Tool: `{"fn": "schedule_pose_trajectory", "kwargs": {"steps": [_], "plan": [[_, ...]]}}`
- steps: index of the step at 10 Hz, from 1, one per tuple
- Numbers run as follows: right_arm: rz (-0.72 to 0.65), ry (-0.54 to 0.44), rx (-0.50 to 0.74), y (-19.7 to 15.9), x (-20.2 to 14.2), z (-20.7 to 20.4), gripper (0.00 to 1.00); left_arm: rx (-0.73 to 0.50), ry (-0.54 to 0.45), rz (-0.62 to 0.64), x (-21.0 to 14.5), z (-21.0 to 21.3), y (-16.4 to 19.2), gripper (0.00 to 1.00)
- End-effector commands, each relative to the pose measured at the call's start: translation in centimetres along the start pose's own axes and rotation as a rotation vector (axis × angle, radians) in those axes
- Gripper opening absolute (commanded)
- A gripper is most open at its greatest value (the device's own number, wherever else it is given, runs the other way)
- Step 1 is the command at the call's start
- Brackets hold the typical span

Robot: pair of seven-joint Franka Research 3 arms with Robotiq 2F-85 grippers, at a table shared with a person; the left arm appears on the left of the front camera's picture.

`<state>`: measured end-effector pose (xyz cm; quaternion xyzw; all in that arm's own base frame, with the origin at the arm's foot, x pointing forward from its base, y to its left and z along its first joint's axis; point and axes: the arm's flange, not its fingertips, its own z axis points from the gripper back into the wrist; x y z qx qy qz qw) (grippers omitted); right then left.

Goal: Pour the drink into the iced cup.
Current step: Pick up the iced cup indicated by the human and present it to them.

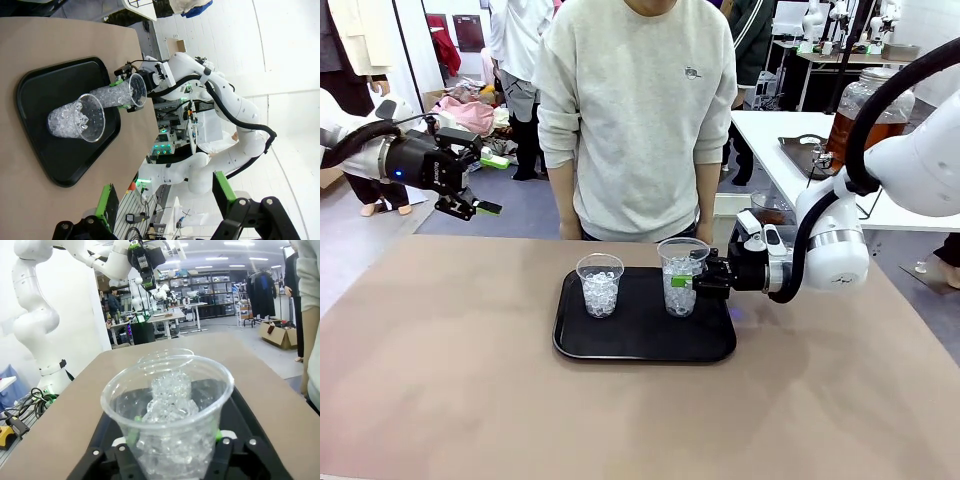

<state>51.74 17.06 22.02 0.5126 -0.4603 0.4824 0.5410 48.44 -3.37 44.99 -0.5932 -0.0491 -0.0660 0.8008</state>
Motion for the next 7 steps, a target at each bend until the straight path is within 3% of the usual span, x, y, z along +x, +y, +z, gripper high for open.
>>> {"fn": "schedule_pose_trajectory", "kwargs": {"steps": [1,7], "plan": [[-0.019,-0.014,0.046,-0.2,3.1,0.7,0.60,0.002,-0.005,0.007,0.0,0.0,-0.2,1.00],[0.067,-0.020,0.095,-2.1,13.4,2.9,0.60,0.002,-0.005,0.007,0.0,0.0,-0.2,1.00]]}}
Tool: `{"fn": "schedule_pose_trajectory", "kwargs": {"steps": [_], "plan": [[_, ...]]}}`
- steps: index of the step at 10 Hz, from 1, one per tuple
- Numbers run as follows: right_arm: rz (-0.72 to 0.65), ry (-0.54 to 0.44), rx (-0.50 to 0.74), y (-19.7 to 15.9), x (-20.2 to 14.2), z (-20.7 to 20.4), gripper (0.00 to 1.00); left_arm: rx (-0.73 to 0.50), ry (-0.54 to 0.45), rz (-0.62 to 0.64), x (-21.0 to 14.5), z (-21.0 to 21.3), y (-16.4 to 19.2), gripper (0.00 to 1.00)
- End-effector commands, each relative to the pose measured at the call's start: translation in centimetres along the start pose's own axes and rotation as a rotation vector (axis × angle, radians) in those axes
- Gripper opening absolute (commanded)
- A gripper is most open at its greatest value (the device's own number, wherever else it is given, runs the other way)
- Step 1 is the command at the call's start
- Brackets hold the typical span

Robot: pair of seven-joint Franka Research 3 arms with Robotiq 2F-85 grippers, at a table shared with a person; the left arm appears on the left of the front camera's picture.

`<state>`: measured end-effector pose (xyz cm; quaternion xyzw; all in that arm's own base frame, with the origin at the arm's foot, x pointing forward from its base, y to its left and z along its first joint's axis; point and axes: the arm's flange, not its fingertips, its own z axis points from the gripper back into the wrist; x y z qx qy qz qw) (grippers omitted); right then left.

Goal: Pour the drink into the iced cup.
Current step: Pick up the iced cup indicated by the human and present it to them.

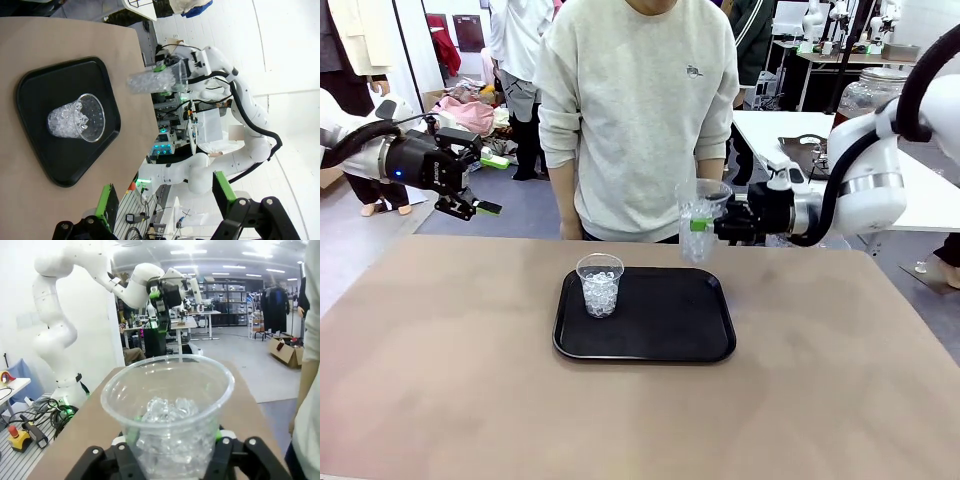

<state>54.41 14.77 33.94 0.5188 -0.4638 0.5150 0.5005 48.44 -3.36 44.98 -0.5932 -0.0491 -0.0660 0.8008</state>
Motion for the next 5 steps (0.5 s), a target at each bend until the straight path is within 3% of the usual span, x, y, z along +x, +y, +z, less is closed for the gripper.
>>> {"fn": "schedule_pose_trajectory", "kwargs": {"steps": [1,5], "plan": [[0.002,-0.014,0.023,-1.4,2.3,0.1,0.60,0.002,-0.005,0.007,0.0,0.0,-0.2,1.00],[0.026,-0.007,0.001,-1.6,2.7,0.2,0.60,0.002,-0.005,0.007,0.0,0.0,-0.2,1.00]]}}
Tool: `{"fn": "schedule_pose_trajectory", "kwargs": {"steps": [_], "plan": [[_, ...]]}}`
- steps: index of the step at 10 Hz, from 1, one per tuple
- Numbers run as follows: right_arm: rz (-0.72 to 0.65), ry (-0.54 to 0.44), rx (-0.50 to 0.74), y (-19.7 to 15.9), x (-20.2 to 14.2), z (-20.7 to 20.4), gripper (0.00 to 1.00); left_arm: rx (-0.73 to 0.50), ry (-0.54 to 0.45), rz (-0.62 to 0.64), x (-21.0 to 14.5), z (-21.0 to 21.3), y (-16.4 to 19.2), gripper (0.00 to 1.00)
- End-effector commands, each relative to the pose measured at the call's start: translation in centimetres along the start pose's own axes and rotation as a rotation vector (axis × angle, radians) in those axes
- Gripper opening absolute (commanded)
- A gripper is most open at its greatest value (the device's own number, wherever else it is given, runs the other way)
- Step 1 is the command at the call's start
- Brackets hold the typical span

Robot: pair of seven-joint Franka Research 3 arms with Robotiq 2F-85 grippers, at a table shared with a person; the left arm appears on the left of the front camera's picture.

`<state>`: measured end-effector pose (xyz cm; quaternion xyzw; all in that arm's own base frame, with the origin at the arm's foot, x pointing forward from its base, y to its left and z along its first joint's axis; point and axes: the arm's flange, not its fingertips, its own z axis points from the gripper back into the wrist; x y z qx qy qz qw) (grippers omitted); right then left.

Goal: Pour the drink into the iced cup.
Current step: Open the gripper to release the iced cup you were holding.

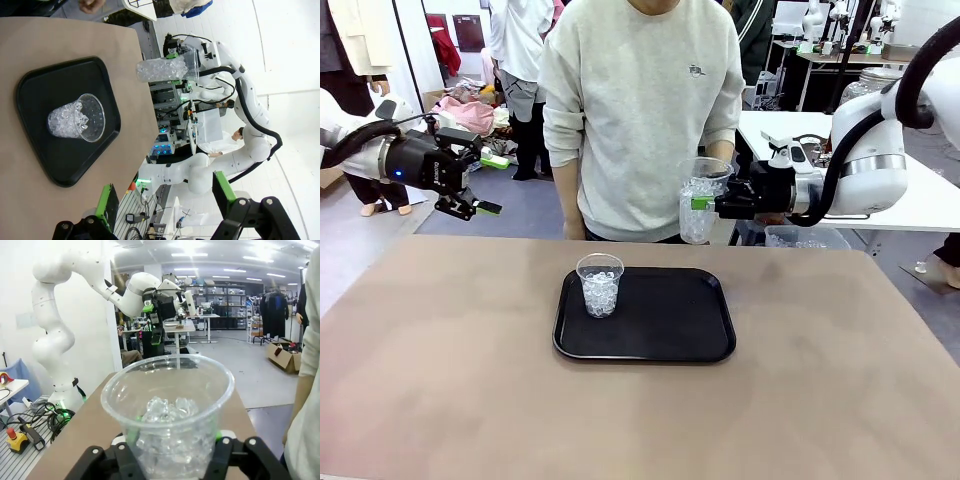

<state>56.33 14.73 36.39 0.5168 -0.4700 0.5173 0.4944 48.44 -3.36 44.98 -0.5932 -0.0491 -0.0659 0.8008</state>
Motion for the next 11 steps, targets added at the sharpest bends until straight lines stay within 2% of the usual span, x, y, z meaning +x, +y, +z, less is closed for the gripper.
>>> {"fn": "schedule_pose_trajectory", "kwargs": {"steps": [1,11], "plan": [[0.009,0.000,0.001,0.21,0.16,-0.06,0.60,0.002,-0.005,0.007,-0.03,0.01,-0.21,1.00],[0.009,0.000,0.001,0.21,0.16,-0.06,0.60,0.002,-0.005,0.007,-0.03,0.01,-0.21,1.00]]}}
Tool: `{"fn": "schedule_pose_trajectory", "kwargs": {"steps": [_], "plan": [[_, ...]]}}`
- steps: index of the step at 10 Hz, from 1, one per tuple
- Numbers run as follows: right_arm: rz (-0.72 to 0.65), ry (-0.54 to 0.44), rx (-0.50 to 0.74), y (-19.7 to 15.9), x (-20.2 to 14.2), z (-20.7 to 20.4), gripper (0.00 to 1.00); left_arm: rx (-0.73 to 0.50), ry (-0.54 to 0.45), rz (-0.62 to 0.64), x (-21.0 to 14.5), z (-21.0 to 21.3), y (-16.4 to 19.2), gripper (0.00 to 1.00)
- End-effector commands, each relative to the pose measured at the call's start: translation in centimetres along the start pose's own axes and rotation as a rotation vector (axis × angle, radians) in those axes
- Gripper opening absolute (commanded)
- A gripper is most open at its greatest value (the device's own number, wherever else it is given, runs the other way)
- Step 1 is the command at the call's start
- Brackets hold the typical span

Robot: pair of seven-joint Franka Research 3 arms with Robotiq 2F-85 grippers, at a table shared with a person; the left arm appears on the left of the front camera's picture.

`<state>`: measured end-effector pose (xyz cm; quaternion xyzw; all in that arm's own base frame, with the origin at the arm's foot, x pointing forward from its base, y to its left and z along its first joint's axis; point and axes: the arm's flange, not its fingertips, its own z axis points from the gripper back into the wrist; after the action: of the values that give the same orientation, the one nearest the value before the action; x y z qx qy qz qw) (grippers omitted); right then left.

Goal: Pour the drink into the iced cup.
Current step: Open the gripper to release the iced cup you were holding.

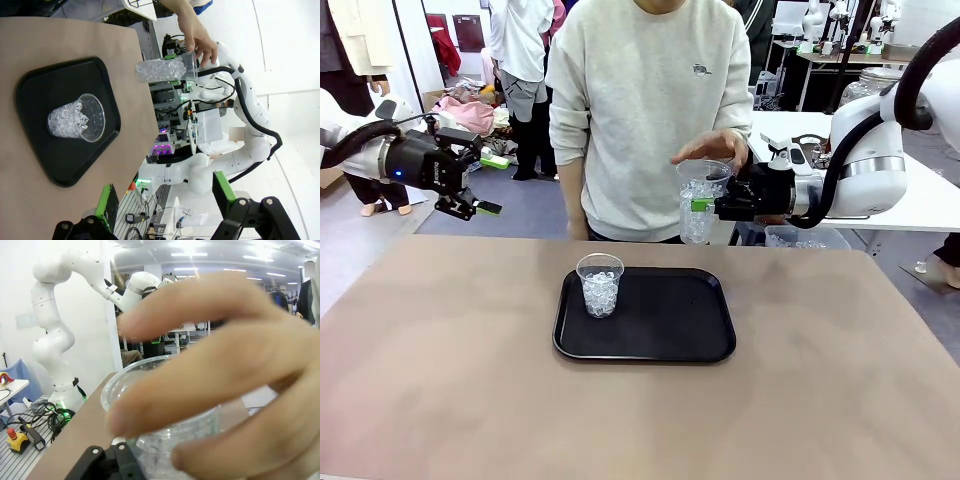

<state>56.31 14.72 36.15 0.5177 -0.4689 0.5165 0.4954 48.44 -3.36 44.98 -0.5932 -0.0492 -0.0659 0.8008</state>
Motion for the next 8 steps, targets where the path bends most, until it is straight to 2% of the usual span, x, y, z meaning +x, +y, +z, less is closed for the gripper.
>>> {"fn": "schedule_pose_trajectory", "kwargs": {"steps": [1,8], "plan": [[0.012,0.000,0.001,0.19,0.40,-0.06,0.60,0.002,-0.005,0.007,-0.03,0.01,-0.21,1.00],[0.012,0.000,0.001,0.19,0.40,-0.06,0.60,0.002,-0.005,0.007,-0.03,0.01,-0.21,1.00]]}}
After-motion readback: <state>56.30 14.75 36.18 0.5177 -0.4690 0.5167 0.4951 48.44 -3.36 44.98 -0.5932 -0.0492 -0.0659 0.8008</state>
